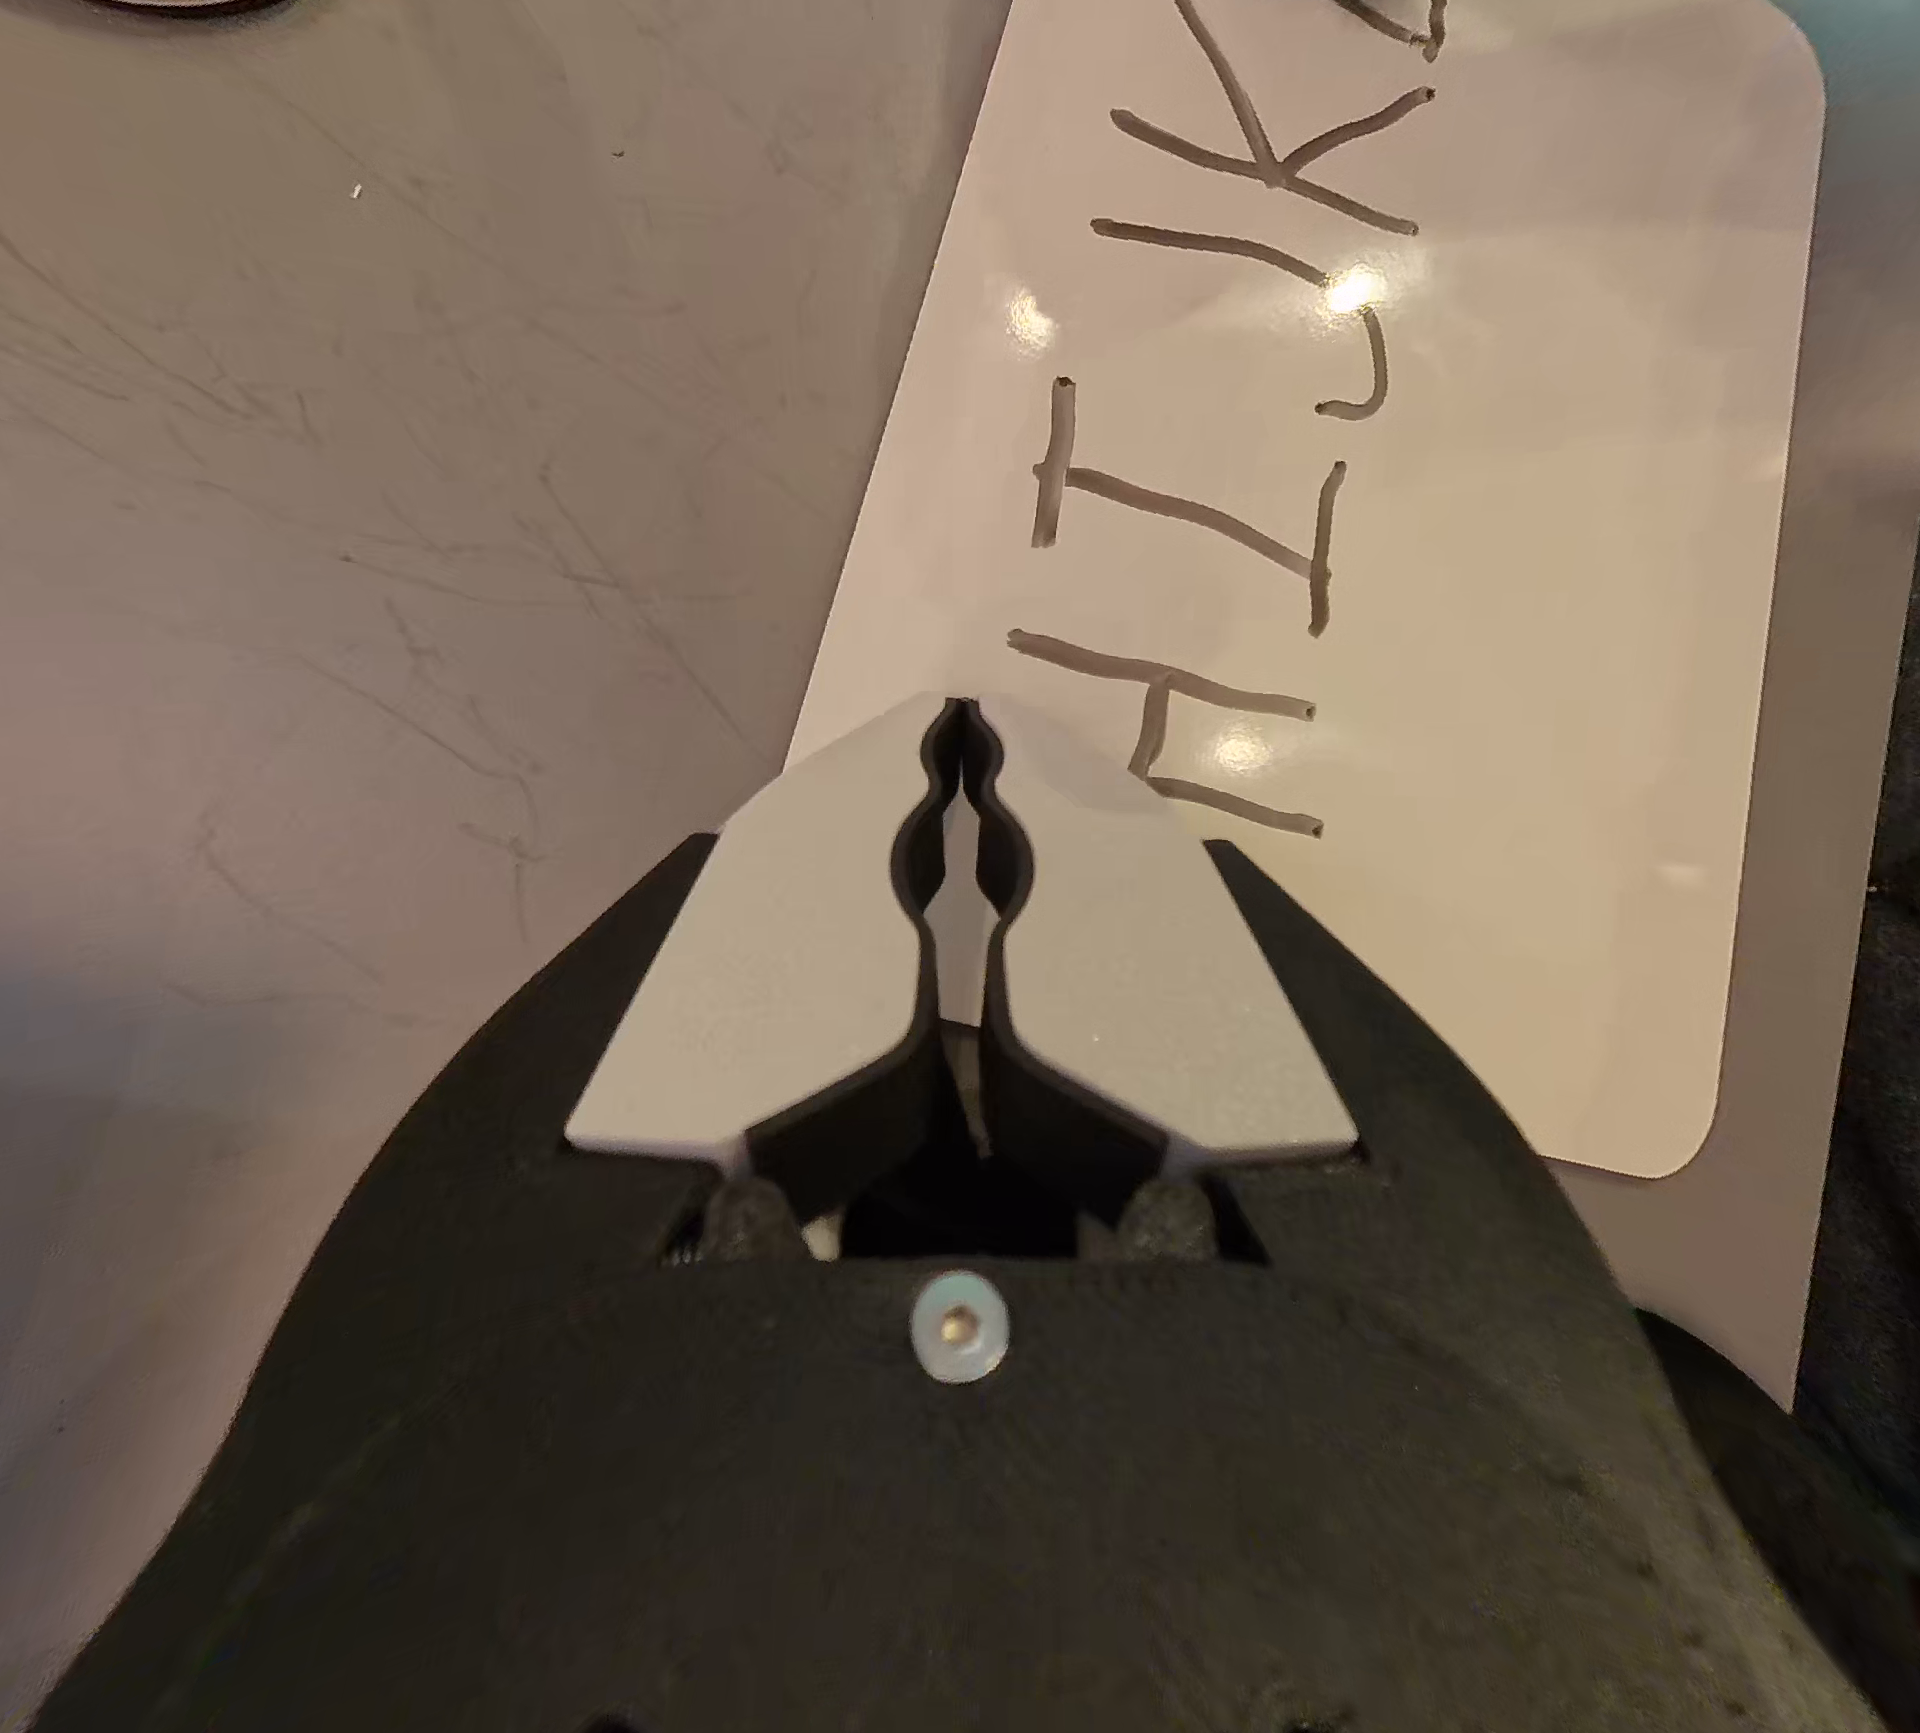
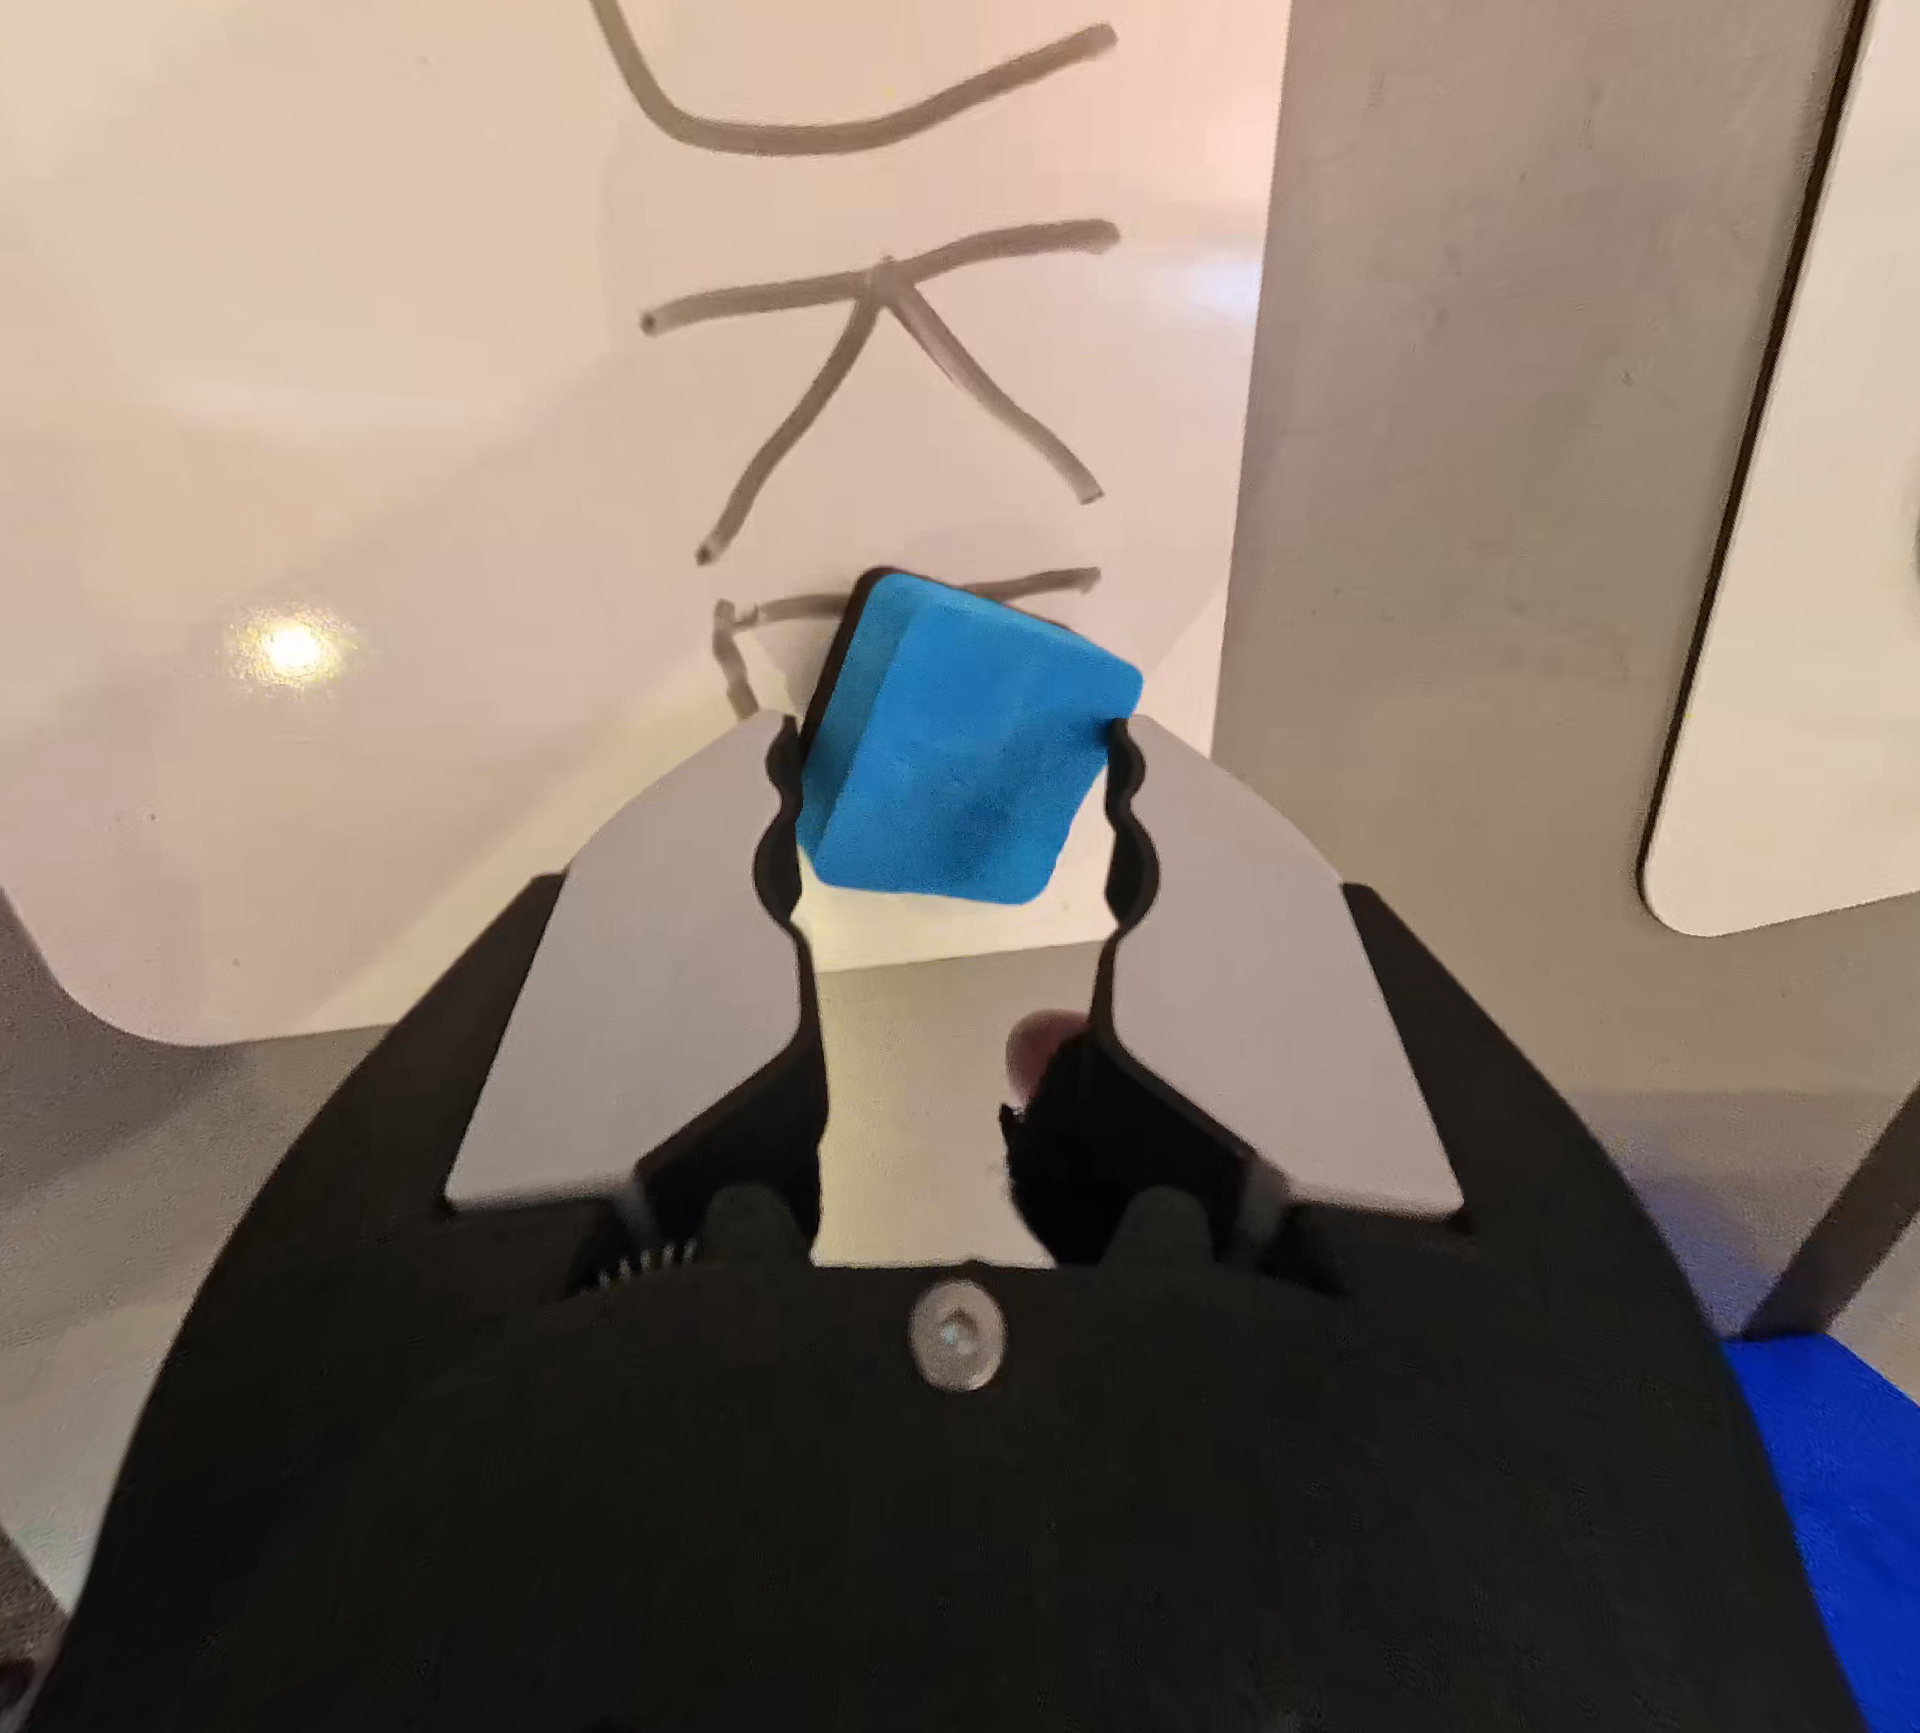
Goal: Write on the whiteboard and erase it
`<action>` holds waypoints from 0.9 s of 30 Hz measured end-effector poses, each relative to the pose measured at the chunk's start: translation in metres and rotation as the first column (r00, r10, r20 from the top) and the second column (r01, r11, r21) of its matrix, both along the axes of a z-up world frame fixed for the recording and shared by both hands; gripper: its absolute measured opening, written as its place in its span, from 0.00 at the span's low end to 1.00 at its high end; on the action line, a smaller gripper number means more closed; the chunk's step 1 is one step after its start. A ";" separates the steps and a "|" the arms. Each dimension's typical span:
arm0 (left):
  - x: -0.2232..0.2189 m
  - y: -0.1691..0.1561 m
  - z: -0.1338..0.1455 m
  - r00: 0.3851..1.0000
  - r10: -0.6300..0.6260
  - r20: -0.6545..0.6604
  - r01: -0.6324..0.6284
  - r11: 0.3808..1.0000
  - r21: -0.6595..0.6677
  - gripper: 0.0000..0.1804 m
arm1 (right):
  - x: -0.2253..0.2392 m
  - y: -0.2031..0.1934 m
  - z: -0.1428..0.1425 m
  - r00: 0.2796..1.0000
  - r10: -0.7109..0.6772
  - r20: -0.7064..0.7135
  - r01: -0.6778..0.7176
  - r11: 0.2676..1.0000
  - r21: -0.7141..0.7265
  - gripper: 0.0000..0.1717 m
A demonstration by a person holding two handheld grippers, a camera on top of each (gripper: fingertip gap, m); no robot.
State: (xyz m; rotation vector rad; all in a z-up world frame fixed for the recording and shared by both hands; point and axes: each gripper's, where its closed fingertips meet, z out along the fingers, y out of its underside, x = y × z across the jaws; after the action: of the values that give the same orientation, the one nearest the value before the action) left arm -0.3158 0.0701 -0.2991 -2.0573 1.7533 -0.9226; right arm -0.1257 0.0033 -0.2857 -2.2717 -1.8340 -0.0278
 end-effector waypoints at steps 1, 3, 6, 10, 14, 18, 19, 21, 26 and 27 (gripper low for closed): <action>0.000 0.000 0.000 1.000 0.000 -0.001 0.000 1.000 0.001 0.00 | 0.003 -0.002 0.000 0.999 0.002 0.035 -0.003 1.000 0.004 0.35; 0.000 0.000 0.000 1.000 -0.001 -0.005 0.001 1.000 0.008 0.00 | 0.004 -0.005 0.004 0.999 -0.016 0.044 0.016 1.000 0.007 0.40; 0.000 0.000 0.000 1.000 0.000 -0.003 0.000 1.000 0.001 0.00 | 0.001 -0.007 0.005 0.998 -0.057 0.023 0.057 0.998 -0.004 0.39; 0.000 -0.001 0.000 1.000 -0.002 -0.005 0.002 1.000 0.002 0.00 | 0.009 0.003 0.001 0.989 -0.145 0.023 0.145 0.989 0.021 0.35; 0.000 -0.001 0.000 1.000 -0.001 0.000 0.001 1.000 -0.005 0.00 | 0.011 0.006 -0.001 0.987 -0.154 0.048 0.153 0.988 0.039 0.33; 0.000 -0.001 0.000 1.000 0.000 0.004 0.000 1.000 -0.009 0.00 | 0.004 -0.002 0.001 0.994 -0.101 0.036 0.100 0.995 0.026 0.33; 0.000 -0.001 0.000 1.000 0.000 0.005 0.000 1.000 -0.009 0.00 | 0.008 -0.002 0.003 0.993 -0.105 0.054 0.103 0.994 0.033 0.34; 0.000 -0.001 0.000 1.000 0.000 0.004 0.001 1.000 -0.009 0.00 | 0.009 0.000 0.008 0.989 -0.149 0.013 0.148 0.989 0.024 0.37; 0.000 -0.001 0.000 1.000 -0.003 0.006 0.003 1.000 -0.017 0.00 | 0.009 0.000 0.000 0.984 -0.180 0.013 0.180 0.984 -0.002 0.42; 0.000 -0.002 0.000 1.000 -0.004 0.006 0.004 1.000 -0.017 0.00 | 0.010 0.004 0.001 0.981 -0.196 0.008 0.196 0.980 0.013 0.38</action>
State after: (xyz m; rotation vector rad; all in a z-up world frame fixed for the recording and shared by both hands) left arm -0.3158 0.0685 -0.2986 -2.0600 1.7525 -0.9468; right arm -0.1153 0.0073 -0.2851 -2.4387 -1.6021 -0.0816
